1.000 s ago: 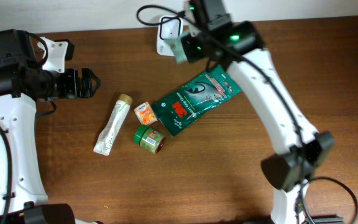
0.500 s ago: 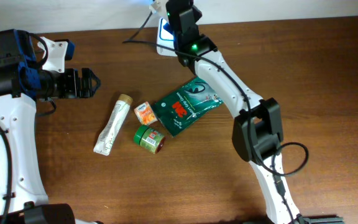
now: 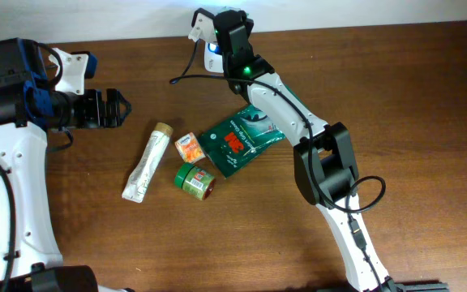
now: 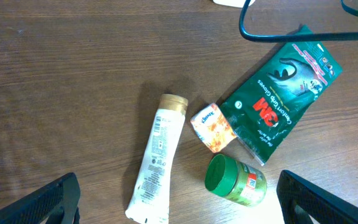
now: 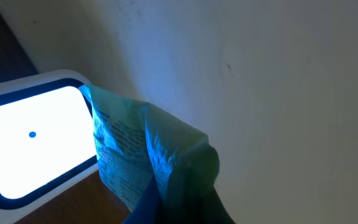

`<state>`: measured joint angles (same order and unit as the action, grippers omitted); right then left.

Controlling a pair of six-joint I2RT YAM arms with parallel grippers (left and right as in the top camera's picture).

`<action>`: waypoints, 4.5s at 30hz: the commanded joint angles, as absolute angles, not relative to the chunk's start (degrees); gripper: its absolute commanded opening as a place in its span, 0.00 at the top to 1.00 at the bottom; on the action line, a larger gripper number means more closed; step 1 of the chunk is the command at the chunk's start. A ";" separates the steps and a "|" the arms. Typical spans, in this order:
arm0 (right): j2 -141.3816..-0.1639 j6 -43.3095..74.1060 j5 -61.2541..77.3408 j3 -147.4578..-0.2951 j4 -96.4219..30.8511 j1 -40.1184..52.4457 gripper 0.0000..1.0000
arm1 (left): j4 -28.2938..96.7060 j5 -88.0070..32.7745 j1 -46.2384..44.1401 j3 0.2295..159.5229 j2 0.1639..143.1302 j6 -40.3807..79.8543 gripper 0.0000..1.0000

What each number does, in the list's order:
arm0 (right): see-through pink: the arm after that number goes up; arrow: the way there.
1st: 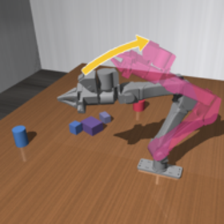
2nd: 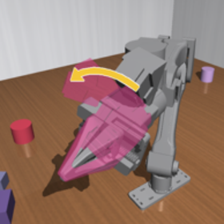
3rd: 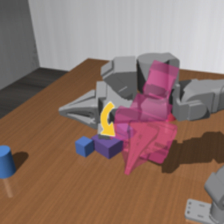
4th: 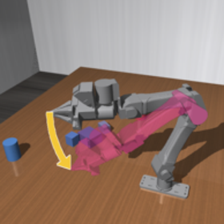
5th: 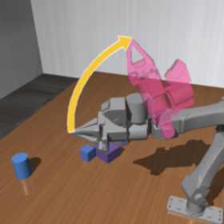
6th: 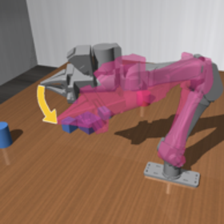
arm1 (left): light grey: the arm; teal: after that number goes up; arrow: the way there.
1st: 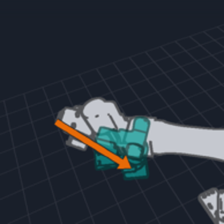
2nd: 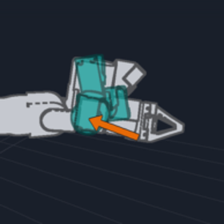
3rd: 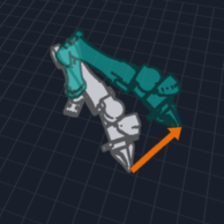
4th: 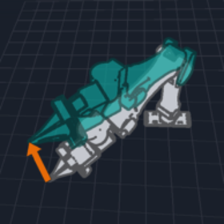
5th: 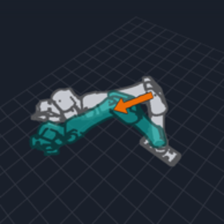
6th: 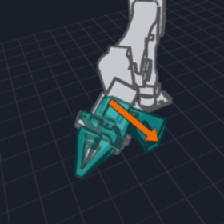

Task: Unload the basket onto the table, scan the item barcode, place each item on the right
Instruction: 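Carry the Zappy pack to the scanner and hold it over the screen, then drop the Zappy pack at the right side of the table, then grasp the green jar by its lid with the right gripper, then lift the green jar toward the scanner with the right gripper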

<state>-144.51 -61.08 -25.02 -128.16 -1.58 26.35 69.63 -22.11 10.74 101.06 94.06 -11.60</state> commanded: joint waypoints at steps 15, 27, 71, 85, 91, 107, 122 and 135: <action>-129.71 -35.62 -25.58 -129.23 -15.18 26.15 0.96 | 69.60 -22.72 11.05 101.93 93.21 -12.53 0.01; -104.68 9.58 5.54 -129.23 -69.14 14.33 0.96 | 69.60 -22.74 11.05 101.93 93.21 -12.53 0.01; -112.55 -5.89 19.25 -110.02 -73.91 20.88 0.05 | 69.60 -22.72 11.05 101.93 93.21 -12.53 0.01; -123.61 -6.87 14.74 -110.02 -66.19 39.53 0.05 | 69.56 -22.76 11.05 101.93 93.21 -12.51 0.01; -124.05 -6.87 14.81 -110.02 -64.40 39.88 0.06 | 66.94 -22.81 15.77 103.61 93.14 -7.60 0.01; -130.32 -6.63 14.83 -109.95 -61.39 43.99 0.16 | 68.42 -25.71 26.44 105.14 93.14 -5.21 0.01; -135.26 -7.07 17.10 -109.95 -57.76 45.25 0.30 | 68.18 -25.69 22.37 105.06 93.30 -5.21 0.01; -131.63 -6.63 17.76 -133.51 -68.71 39.77 0.58 | 68.23 -25.69 22.39 105.06 93.30 -5.21 0.01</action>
